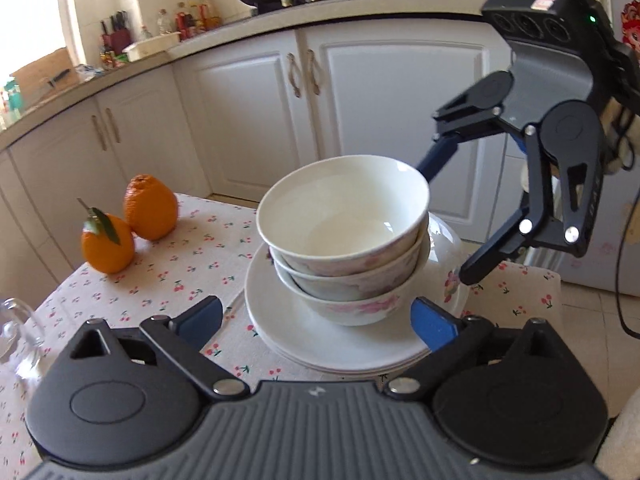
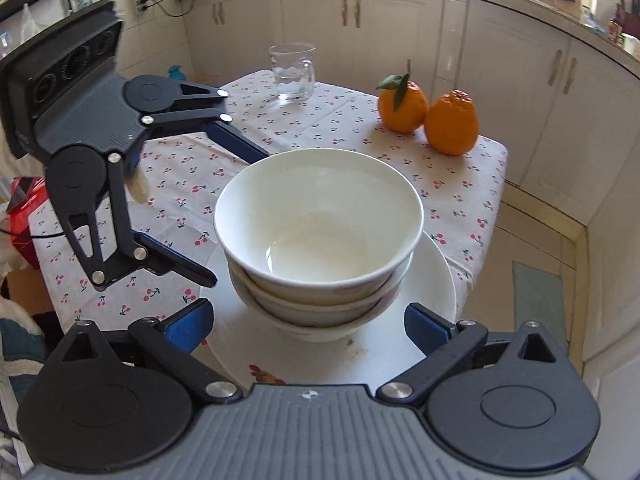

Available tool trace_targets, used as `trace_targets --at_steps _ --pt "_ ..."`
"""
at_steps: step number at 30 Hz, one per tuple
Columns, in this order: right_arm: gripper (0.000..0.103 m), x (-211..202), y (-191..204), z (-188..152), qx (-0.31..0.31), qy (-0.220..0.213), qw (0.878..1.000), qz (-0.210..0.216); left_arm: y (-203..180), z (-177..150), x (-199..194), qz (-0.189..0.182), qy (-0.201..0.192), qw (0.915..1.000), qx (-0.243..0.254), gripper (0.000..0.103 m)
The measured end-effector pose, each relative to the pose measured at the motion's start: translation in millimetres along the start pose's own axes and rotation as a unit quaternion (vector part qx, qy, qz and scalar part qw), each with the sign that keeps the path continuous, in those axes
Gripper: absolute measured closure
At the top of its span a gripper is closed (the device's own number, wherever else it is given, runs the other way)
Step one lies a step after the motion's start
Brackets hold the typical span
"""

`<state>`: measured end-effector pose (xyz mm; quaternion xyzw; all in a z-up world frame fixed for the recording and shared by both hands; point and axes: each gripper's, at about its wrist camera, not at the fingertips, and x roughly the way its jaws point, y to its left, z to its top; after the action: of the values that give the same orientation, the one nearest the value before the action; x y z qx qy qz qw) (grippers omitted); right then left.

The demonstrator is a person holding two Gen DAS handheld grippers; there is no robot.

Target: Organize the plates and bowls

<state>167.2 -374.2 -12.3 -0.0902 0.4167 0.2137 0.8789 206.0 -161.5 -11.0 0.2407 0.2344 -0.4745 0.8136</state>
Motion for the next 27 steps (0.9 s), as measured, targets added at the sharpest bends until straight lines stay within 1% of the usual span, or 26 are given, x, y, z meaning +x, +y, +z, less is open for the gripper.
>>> trace_targets --at_steps 1,3,5,7,8,10,12,13,15,16,18,20,23,27 --pt "0.0 -5 7 -4 0.01 0.0 1.0 -0.014 -5 -2 -8 0.026 -0.008 0.9996 -0.006 0.001" --pt "0.0 -14 22 -11 0.035 -0.003 0.998 -0.056 -17 -7 -22 0.07 -0.021 0.9972 -0.019 0.0" --pt "0.0 -22 36 -18 0.073 -0.012 0.992 -0.101 -31 -11 -35 0.123 -0.02 0.9914 -0.04 0.0" --pt "0.0 -30 48 -26 0.115 -0.024 0.984 -0.133 -40 -14 -48 0.162 -0.016 0.9835 -0.08 0.0" --pt "0.0 -32 54 -30 0.136 -0.03 0.978 -0.152 -44 -15 -55 0.172 -0.015 0.9797 -0.102 0.0" --pt "0.0 -38 69 -39 0.185 -0.039 0.96 -0.208 -51 -16 -67 0.188 -0.007 0.9722 -0.14 0.001" --pt "0.0 -43 87 -45 0.217 -0.05 0.942 -0.25 -59 -16 -78 0.209 0.0 0.964 -0.164 0.001" --pt "0.0 -47 95 -47 0.23 -0.056 0.936 -0.259 -63 -16 -84 0.221 0.001 0.9598 -0.173 0.001" --pt "0.0 -56 112 -49 0.251 -0.077 0.929 -0.261 -70 -16 -97 0.24 -0.001 0.9536 -0.182 0.001" --pt "0.0 -60 120 -50 0.258 -0.087 0.926 -0.261 -73 -16 -103 0.244 -0.002 0.9514 -0.188 0.001" --pt "0.0 -67 133 -49 0.261 -0.096 0.919 -0.279 -76 -17 -114 0.244 -0.005 0.949 -0.2 0.001" --pt "0.0 -72 144 -48 0.253 -0.101 0.919 -0.286 -78 -17 -123 0.244 -0.008 0.9465 -0.211 0.001" --pt "0.0 -82 157 -47 0.247 -0.113 0.914 -0.3 -83 -18 -132 0.251 -0.015 0.9433 -0.216 0.001" --pt "0.0 -90 165 -45 0.239 -0.123 0.914 -0.304 -87 -16 -139 0.26 -0.021 0.9403 -0.218 0.001"
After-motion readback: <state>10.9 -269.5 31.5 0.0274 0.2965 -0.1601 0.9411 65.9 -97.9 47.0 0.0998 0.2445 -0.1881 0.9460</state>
